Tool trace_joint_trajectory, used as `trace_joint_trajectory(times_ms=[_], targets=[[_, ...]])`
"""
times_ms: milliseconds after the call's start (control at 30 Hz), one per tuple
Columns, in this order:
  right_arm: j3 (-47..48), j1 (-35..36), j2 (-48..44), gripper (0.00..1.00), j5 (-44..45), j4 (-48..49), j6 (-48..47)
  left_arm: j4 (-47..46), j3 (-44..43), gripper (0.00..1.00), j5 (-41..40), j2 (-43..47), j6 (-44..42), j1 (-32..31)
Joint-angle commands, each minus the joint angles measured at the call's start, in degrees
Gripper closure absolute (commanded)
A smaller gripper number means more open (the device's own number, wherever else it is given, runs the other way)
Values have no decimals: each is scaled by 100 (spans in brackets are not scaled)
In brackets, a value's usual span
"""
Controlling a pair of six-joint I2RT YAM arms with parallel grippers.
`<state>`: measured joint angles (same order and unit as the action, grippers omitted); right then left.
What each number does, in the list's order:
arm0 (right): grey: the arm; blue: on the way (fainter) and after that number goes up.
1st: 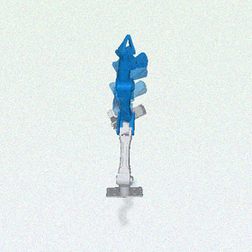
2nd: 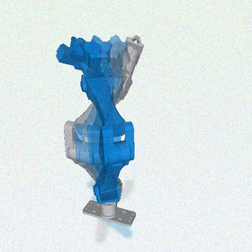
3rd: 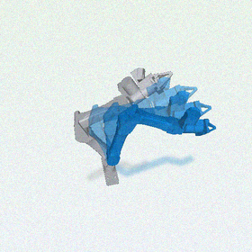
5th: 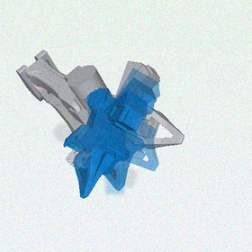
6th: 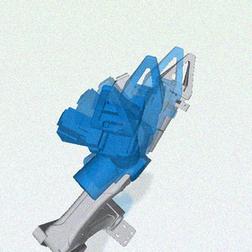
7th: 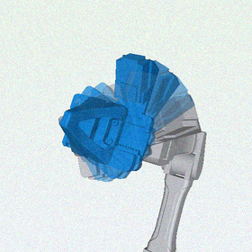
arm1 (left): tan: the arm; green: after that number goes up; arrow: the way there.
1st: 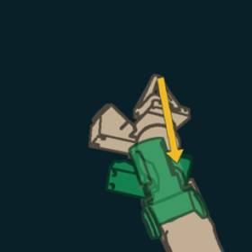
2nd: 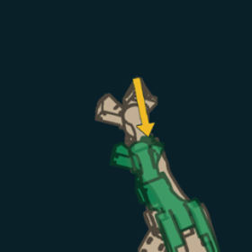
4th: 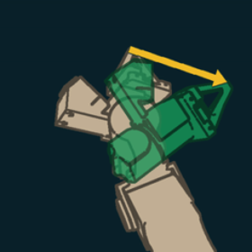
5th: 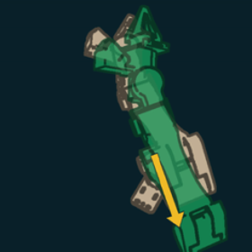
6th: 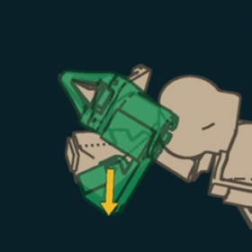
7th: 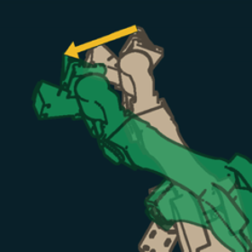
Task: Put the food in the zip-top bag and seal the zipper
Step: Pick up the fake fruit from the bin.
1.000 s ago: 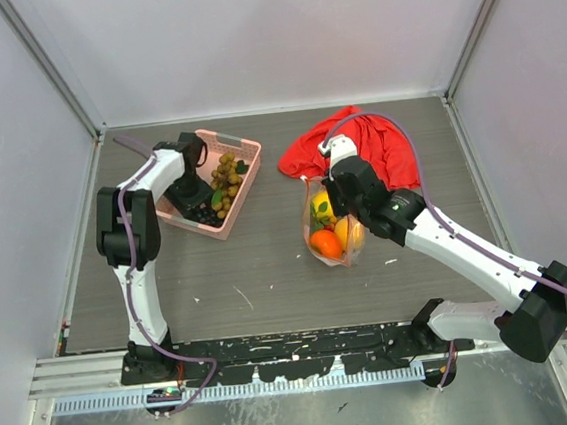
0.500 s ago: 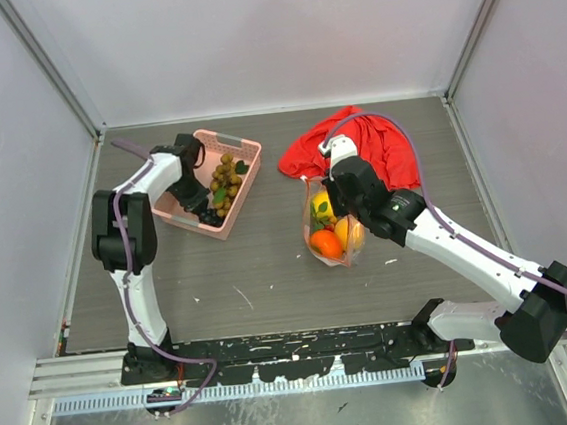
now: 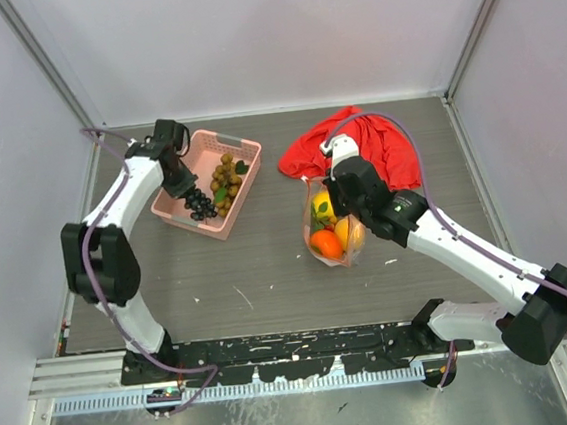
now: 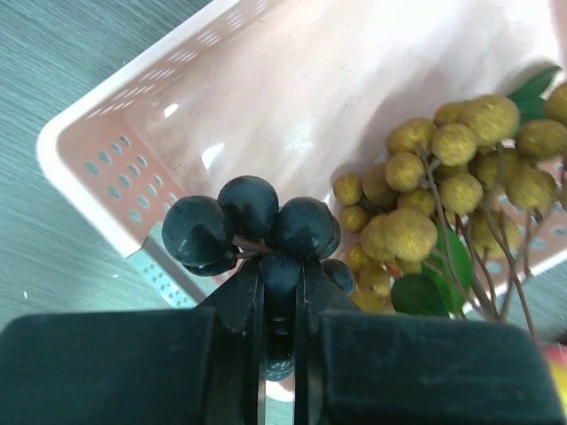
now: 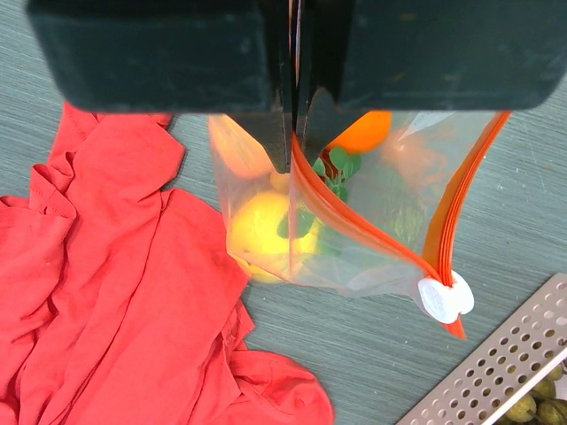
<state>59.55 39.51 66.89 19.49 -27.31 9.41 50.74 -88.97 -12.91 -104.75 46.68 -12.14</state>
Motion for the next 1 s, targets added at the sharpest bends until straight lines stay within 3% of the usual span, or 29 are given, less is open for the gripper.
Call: trace_joint_trajectory(times_ms=[0,167,567,967], targets=[[80,-32,-263,98,17,260,96,-648,371,100,-151,978,-414,-63],[167,-31,-273,98,-20,239,112,-1420,999,100,177,1838,-772,-84],[360,-25,-273,98,-348,233,211,-2007,1601,98,1042,3526,-1113,-288],[459,-31,-251,98,-475,249,281,-2741,2027,98,1213,4580,-1055,-1604]])
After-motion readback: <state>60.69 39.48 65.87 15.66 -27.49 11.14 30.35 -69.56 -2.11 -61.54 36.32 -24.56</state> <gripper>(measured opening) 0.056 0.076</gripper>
